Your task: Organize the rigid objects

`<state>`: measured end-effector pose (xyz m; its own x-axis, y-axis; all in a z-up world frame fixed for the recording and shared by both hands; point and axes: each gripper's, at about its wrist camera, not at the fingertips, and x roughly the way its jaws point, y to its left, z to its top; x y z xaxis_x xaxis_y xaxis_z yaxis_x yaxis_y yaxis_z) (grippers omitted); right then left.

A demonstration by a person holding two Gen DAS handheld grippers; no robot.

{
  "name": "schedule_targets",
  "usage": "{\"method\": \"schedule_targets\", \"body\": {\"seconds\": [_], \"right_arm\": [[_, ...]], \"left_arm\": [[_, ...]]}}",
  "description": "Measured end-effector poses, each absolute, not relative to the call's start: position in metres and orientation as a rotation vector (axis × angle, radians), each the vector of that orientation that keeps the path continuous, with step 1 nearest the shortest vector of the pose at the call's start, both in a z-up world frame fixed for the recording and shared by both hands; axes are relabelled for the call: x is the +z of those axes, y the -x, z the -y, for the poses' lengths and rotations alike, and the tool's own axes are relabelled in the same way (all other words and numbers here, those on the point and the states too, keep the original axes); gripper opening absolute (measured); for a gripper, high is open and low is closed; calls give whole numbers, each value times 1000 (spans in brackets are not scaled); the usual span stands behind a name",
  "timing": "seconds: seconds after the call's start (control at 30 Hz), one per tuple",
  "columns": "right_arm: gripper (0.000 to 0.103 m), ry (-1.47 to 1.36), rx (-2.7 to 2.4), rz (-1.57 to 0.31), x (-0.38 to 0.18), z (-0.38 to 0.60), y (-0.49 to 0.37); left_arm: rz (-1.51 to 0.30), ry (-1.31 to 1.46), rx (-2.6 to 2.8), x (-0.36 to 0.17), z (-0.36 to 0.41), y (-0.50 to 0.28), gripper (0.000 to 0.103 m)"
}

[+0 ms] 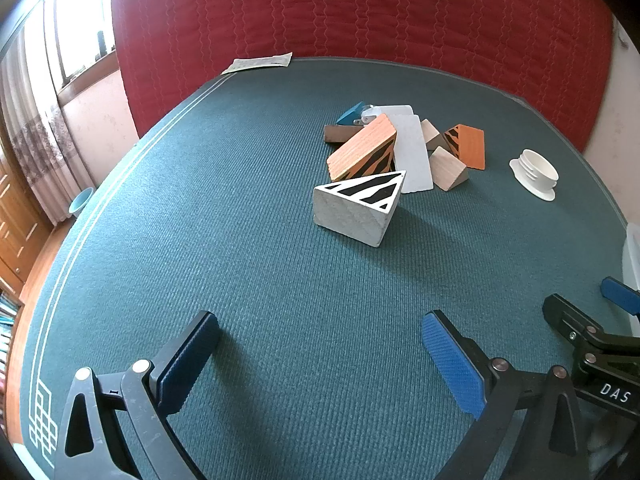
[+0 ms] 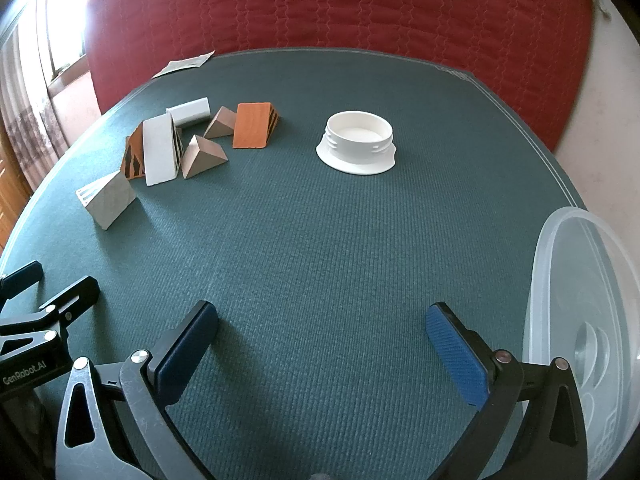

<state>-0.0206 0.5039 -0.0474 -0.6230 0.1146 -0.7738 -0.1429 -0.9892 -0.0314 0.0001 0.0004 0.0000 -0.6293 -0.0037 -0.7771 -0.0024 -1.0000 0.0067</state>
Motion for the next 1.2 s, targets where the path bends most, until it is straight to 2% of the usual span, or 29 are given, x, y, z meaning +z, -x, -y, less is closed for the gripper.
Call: {"method": "schedule_targets", "body": {"seconds": [0.9, 1.2], "right_arm": [[103, 1295, 2703, -46, -49, -495, 30], [103, 1295, 2703, -47, -48, -495, 30]], "left_arm": [[-9, -1403, -2874, 5, 11, 7, 103], [-53, -1331, -2882, 28, 22, 17, 103]]}}
